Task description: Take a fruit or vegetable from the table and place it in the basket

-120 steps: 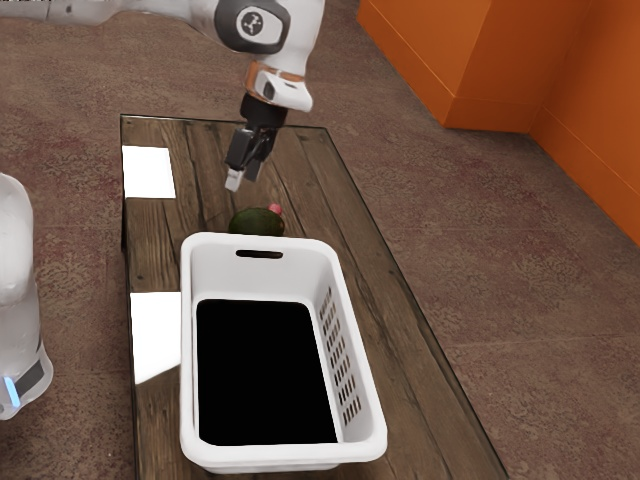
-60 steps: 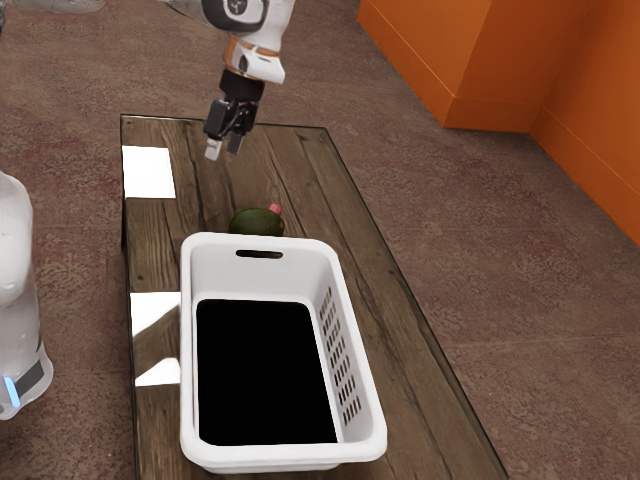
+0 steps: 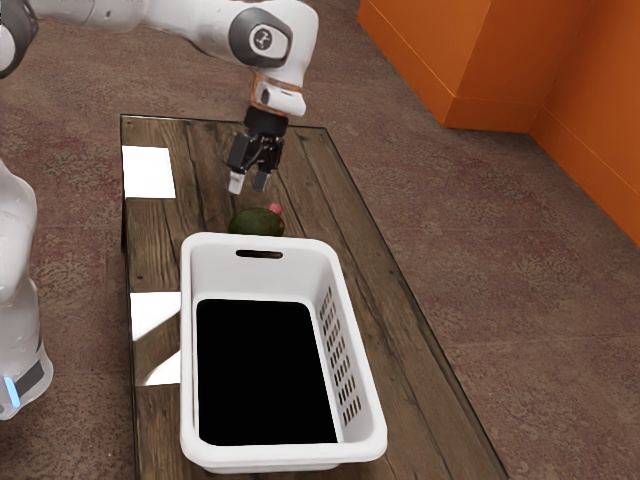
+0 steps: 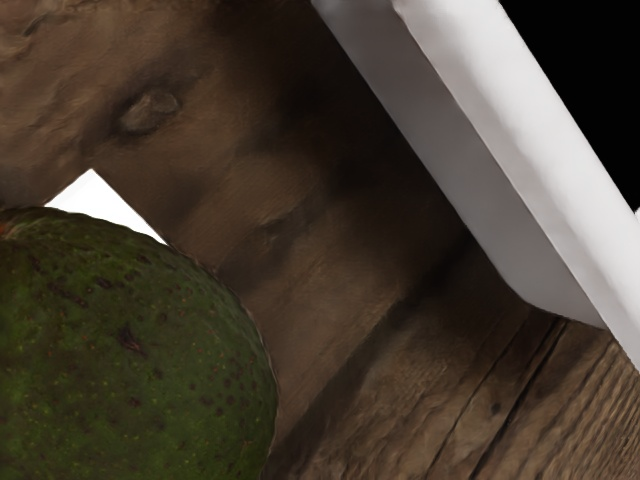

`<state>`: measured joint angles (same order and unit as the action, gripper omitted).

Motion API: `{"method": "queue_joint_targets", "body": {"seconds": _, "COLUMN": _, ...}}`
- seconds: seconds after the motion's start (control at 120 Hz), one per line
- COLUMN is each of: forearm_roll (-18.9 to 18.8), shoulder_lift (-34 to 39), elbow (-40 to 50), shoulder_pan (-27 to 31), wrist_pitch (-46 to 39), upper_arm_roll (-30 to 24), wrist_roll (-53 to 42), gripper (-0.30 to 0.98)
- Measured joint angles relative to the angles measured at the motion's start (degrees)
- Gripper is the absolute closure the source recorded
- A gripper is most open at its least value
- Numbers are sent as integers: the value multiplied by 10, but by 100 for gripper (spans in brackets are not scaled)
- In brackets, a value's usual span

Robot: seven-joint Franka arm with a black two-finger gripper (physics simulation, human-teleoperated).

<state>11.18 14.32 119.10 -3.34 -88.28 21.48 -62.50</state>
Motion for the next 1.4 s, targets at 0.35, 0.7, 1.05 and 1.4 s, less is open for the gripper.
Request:
{"method": "queue_joint_targets", "body": {"seconds": 0.35, "forearm_roll": -70, "shoulder_lift": 7, "elbow": -2, "shoulder_pan": 9, "wrist_pitch": 10, "upper_arm_roll": -5, "wrist_roll": 27, "gripper": 0}}
{"method": "queue_joint_targets", "body": {"seconds": 0.7, "forearm_roll": -94, "shoulder_lift": -12, "elbow": -1, "shoulder_pan": 6, "wrist_pitch": 26, "upper_arm_roll": -23, "wrist_roll": 59, "gripper": 0}}
{"method": "queue_joint_targets", "body": {"seconds": 1.05, "forearm_roll": -85, "shoulder_lift": -75, "elbow": 7, "shoulder_pan": 5, "wrist_pitch": -33, "upper_arm_roll": -23, "wrist_roll": 76, "gripper": 0}}
{"method": "queue_joint_targets", "body": {"seconds": 1.4, "forearm_roll": -68, "shoulder_lift": -120, "elbow": 3, "shoulder_pan": -6, "wrist_pitch": -80, "upper_arm_roll": -28, "wrist_roll": 85, "gripper": 0}}
